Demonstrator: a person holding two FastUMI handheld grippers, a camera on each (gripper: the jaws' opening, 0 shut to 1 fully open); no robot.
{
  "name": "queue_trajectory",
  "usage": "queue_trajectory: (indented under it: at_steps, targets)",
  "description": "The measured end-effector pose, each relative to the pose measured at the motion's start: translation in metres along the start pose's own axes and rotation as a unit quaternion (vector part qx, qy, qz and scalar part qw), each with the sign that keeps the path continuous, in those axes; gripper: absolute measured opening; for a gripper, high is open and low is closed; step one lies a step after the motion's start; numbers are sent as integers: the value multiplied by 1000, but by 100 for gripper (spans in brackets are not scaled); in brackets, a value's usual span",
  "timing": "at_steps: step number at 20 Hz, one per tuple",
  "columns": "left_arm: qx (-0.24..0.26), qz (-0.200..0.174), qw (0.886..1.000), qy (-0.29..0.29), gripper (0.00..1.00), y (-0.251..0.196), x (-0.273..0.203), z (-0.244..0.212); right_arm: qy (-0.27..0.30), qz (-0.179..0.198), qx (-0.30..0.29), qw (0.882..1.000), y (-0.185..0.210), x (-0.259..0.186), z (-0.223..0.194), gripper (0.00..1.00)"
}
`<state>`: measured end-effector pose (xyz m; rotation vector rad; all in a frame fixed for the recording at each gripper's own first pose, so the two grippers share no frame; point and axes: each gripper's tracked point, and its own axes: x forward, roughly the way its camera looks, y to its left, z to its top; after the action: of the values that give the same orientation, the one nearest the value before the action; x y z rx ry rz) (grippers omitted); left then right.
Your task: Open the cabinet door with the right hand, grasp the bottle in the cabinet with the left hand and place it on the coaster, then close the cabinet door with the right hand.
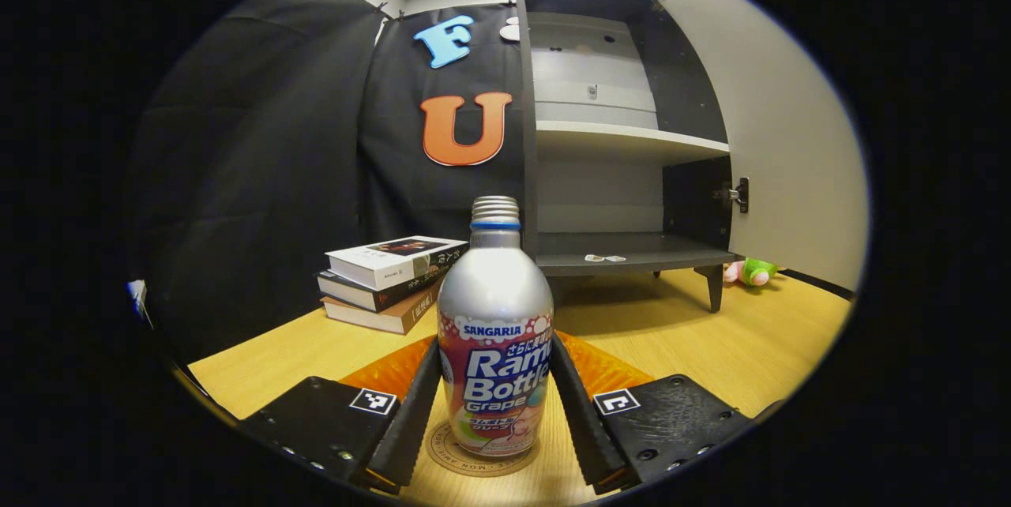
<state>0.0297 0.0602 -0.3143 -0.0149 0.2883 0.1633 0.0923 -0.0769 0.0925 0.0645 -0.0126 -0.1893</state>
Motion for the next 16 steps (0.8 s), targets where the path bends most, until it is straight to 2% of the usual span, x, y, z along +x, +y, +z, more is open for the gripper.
queue_trajectory:
  at_steps: [6, 14, 15, 16]
  targets:
    - [5, 16, 1000, -19, 75, 4, 0, -10, -5, -10, -14, 1000, -1, -5, 7, 91]
    - [19, 25, 999, -29, 77, 1, -6, -12, 5, -1, -25, 1000, 10, 0, 2, 91]
    - [13, 21, 999, -19, 67, 1, -5, -16, 6, -1, -27, 1000, 9, 0, 2, 91]
    - [8, 24, 1000, -8, 80, 2, -5, -24, 7, -2, -27, 1000, 9, 0, 1, 91]
